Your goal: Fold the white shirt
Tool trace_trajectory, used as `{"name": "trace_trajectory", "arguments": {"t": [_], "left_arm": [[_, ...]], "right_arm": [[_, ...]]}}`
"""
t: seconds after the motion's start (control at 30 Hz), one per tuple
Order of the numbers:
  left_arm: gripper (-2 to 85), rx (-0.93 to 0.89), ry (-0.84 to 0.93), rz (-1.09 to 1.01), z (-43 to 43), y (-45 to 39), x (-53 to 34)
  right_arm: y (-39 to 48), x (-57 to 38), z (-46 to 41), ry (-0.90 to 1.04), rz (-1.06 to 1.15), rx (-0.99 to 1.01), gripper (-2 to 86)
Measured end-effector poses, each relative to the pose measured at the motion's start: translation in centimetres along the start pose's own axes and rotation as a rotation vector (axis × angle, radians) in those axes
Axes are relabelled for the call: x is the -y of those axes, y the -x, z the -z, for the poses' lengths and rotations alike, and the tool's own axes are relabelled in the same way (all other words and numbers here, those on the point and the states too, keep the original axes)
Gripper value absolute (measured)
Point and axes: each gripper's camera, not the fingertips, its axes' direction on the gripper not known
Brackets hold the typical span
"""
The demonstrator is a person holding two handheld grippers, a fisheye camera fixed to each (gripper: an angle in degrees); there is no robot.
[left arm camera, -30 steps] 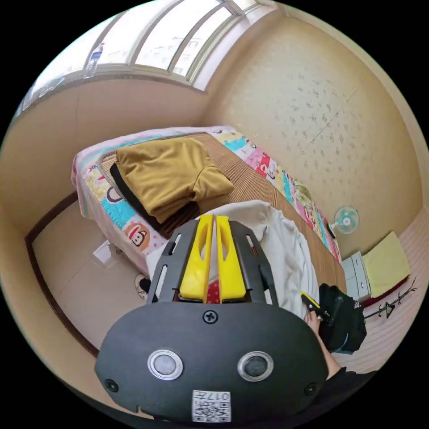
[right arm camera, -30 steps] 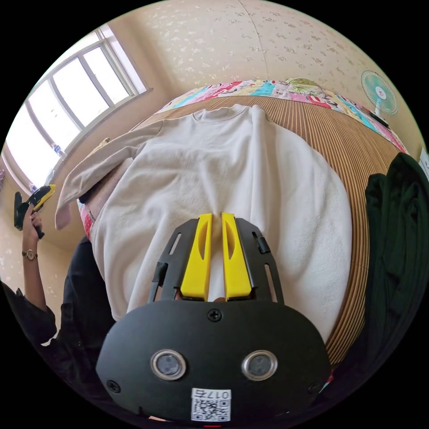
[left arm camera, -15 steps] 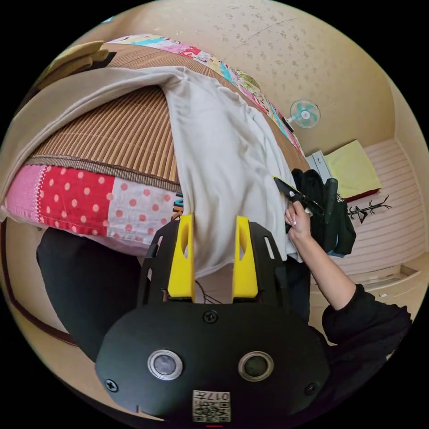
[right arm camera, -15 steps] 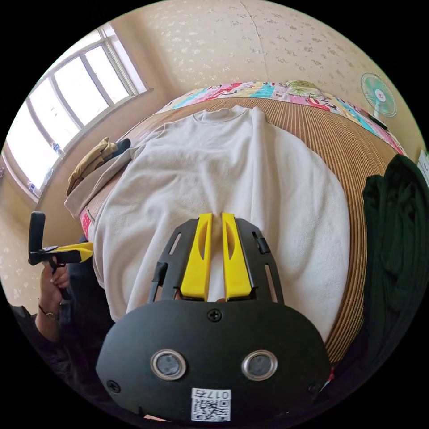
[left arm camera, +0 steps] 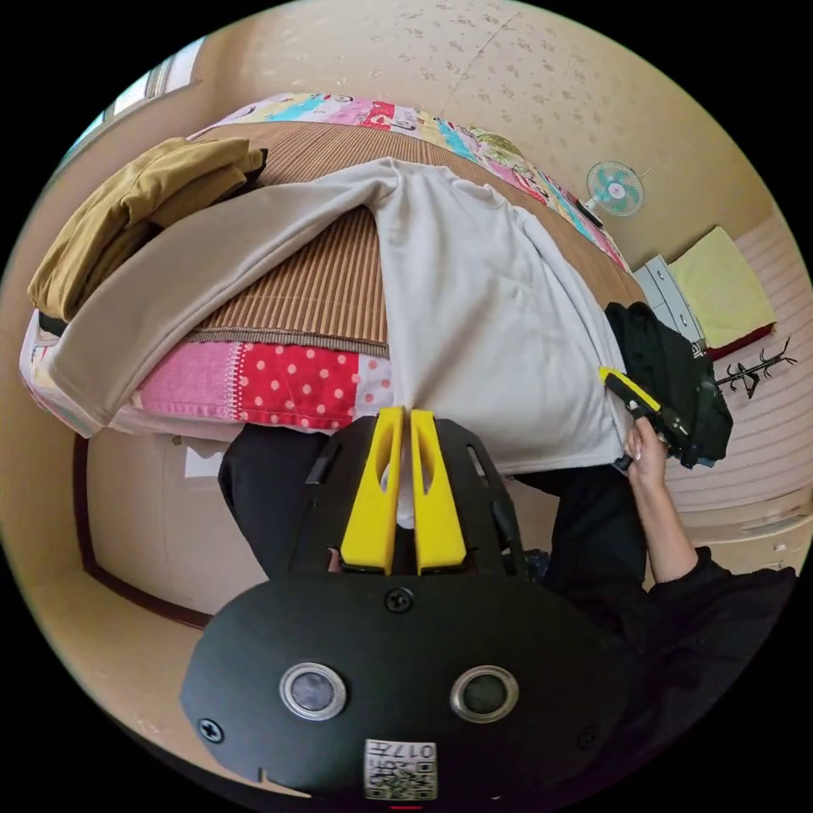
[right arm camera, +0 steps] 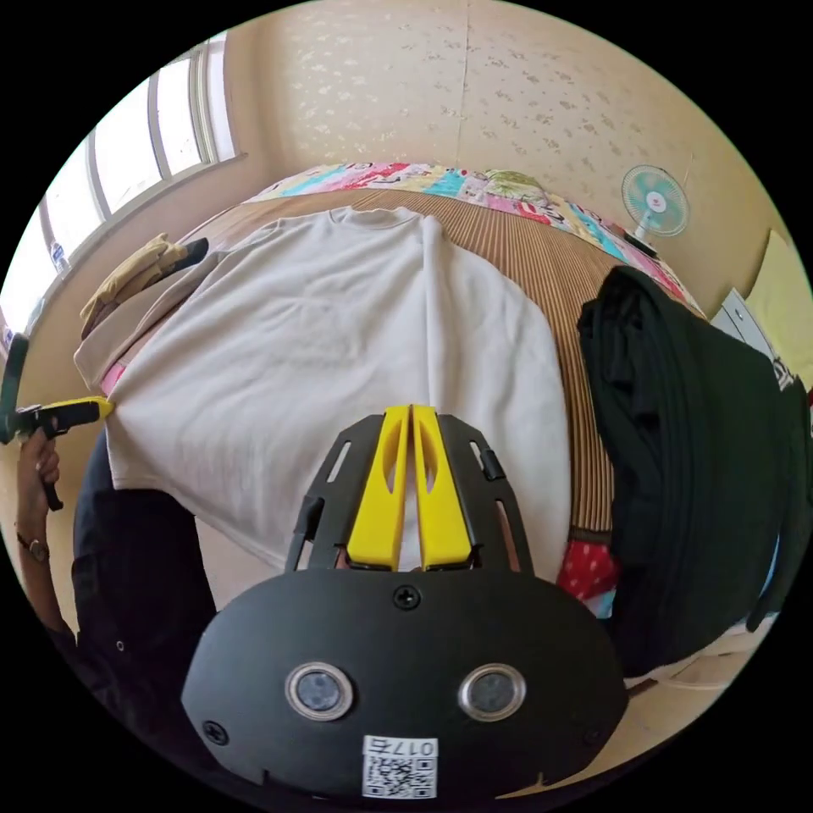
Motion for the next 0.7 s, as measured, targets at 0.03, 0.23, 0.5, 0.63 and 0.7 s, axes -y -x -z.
{"name": "trace_trajectory", "arguments": {"t": [0.03,0.23,0.5,0.63,0.7], "left_arm": [[0.3,0.004,0.012,0.029,-0.2,1.2,-0.2],[5.3,-0.025,-0.165,0.075,1.7,2.1,-1.9],[7.4,-0.279,-0.011,-0.089,-4.5,-3.0,3.6],[7.7,-0.133,0.073,-0.16,-8.7,-5.8,3.5],[7.3,-0.117,0.063,-0.183,-8.5,-5.7,2.9]], "right_arm": [[0.0,-2.0,1.0,-0.004,-0.004,0.018,2.4],[0.8,-6.7,6.1,-0.059,0.003,0.017,6.9],[3.8,-1.8,2.7,0.057,0.039,-0.082,8.9],[4.7,-2.3,2.1,0.074,0.06,-0.124,6.3],[5.0,-2.6,2.5,0.073,0.104,-0.18,4.3]]}}
